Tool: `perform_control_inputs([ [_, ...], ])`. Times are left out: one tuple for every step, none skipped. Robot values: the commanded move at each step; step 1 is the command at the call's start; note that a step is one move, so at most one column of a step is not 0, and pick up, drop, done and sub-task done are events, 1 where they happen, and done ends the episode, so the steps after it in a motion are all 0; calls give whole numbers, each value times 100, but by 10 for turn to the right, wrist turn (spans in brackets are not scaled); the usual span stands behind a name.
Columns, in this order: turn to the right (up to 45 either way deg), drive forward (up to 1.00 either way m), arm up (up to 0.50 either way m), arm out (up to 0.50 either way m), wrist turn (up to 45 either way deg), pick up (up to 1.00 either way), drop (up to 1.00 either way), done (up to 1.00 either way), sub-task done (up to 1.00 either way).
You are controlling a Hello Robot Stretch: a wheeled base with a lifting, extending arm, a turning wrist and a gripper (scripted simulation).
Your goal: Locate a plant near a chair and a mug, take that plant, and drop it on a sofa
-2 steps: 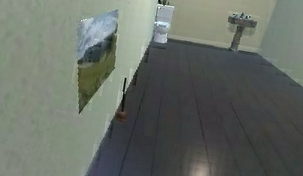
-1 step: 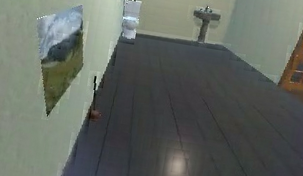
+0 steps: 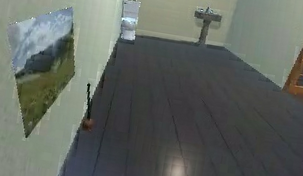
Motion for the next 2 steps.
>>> perform_control_inputs([
  [390,0,0,0,0,0,0,0,0],
  [0,45,0,0,0,0,0,0,0],
])
